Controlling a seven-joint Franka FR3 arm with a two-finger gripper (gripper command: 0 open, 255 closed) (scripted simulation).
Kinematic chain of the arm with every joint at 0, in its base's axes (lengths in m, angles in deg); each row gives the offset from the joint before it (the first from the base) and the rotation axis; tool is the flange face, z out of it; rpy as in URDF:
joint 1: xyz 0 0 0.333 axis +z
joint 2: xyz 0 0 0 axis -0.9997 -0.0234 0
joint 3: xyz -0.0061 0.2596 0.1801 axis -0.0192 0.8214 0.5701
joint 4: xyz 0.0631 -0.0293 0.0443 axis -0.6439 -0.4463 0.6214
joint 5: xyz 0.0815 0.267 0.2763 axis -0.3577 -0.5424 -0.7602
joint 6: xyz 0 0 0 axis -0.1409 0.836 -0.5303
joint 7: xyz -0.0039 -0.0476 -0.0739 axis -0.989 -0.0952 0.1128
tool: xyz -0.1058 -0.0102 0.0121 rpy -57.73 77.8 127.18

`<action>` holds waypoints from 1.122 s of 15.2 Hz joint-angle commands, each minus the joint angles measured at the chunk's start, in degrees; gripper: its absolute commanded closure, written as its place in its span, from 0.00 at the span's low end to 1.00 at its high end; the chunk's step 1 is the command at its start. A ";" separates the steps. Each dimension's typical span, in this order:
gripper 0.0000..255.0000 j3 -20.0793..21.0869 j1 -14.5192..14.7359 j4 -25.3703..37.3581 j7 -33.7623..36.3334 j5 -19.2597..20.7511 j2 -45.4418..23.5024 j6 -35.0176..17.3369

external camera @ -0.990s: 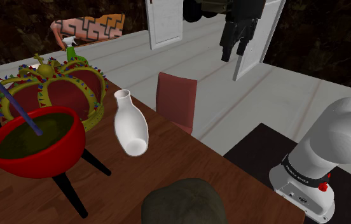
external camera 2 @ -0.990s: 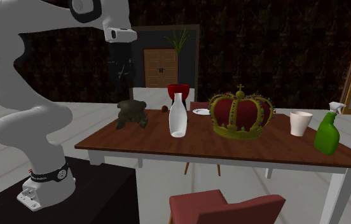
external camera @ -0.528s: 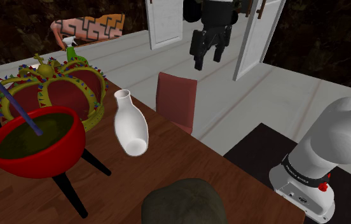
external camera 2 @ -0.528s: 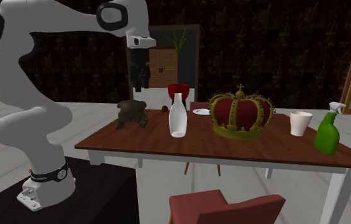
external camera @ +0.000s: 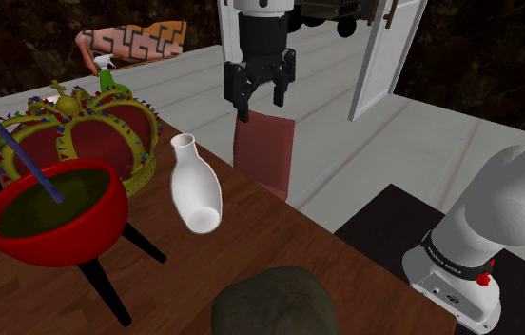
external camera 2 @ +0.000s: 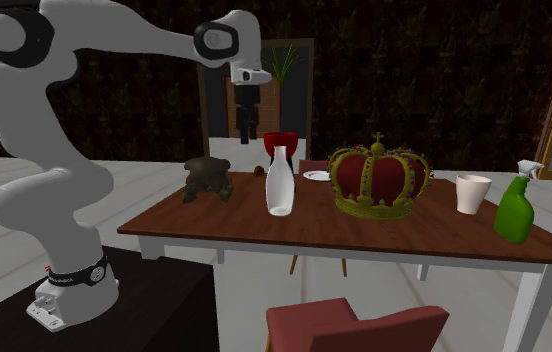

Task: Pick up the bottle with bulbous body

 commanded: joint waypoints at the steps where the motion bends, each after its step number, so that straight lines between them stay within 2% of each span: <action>1: 0.00 2.74 0.07 3.83 3.61 1.98 -4.63 -0.47; 6: 0.00 8.67 2.13 14.53 13.31 9.51 -17.34 0.00; 10: 0.00 11.15 7.08 25.49 20.94 17.62 -29.15 2.61; 11: 0.00 11.11 7.95 26.86 21.66 18.50 -30.47 3.04; 17: 0.00 10.82 7.37 21.47 21.61 18.12 -29.81 -1.84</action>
